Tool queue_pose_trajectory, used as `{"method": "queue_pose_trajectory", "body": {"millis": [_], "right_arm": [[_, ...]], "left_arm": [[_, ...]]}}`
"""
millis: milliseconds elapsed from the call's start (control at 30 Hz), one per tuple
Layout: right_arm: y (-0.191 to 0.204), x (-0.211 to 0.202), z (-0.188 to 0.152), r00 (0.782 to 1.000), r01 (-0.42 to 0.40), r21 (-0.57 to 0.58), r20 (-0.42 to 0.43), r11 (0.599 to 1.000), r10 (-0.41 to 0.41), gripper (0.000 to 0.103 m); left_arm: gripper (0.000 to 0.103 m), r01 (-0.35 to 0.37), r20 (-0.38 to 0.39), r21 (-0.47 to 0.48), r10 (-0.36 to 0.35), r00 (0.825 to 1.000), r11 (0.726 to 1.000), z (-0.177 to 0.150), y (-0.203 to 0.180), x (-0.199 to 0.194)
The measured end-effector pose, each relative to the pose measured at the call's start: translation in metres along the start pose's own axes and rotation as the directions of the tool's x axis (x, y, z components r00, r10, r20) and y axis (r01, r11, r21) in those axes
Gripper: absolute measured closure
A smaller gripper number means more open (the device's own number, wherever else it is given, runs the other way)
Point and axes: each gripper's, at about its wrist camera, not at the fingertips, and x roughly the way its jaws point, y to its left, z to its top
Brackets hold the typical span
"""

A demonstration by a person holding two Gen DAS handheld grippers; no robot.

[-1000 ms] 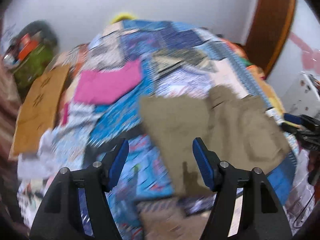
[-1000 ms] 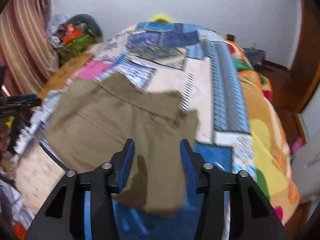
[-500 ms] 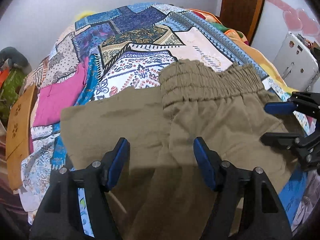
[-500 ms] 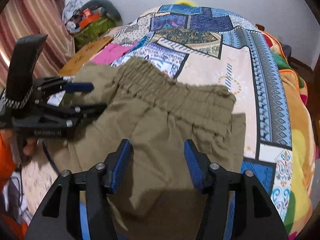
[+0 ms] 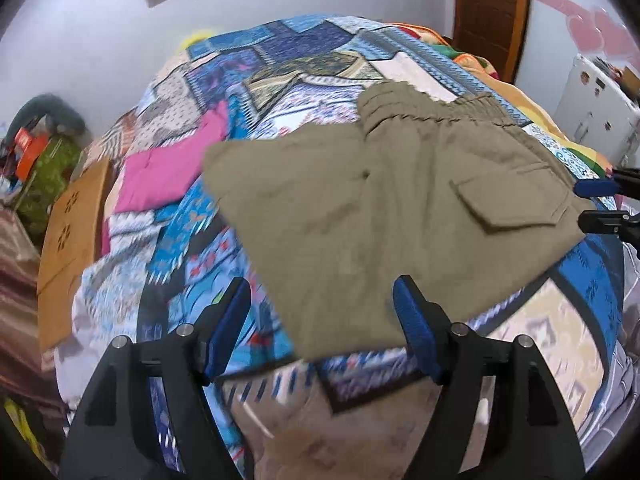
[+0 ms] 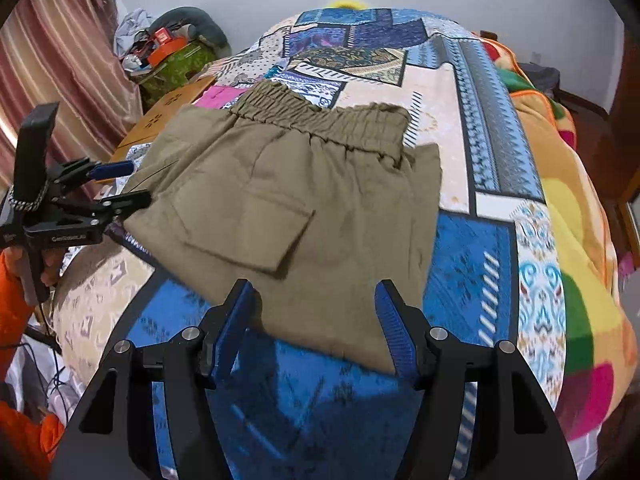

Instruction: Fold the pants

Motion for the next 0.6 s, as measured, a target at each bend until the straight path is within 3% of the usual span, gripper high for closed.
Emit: {"method": "queue_pose_trajectory", "body": {"millis": [267,333,400,600], "right_arm": [[0.003,-0.004,-0.008,0.999,0.043,-0.004,0.007,0.999,-0.043,0.044],[0.003,-0.006,-0.009,0.999,0.052,-0.001,0.007,0.999,-0.052,0.044],[0.002,-0.009,-0.009,0.998,0.061,0.007,0.012,0.998,-0.061,0.044],[-0.012,-0.022,-0.003,0.995,0.083,0.063,0.048,0.995,-0.086,0.043]], "left_arm": [[0.021,0.007,-0.034,-0.102,-0.011,0.999,0.995,-0.022,0.026,-0.007],[0.022,-0.085,-0.046,-0.091,0.081,0.996,0.992,-0.023,0.03,-0.009],[0.022,-0.119,-0.063,-0.109,0.113,0.992,0.987,-0.025,0.04,-0.009],[0.022,-0.038,-0.026,-0.216,0.033,0.999,0.976,-0.015,0.067,-0.018]]}}
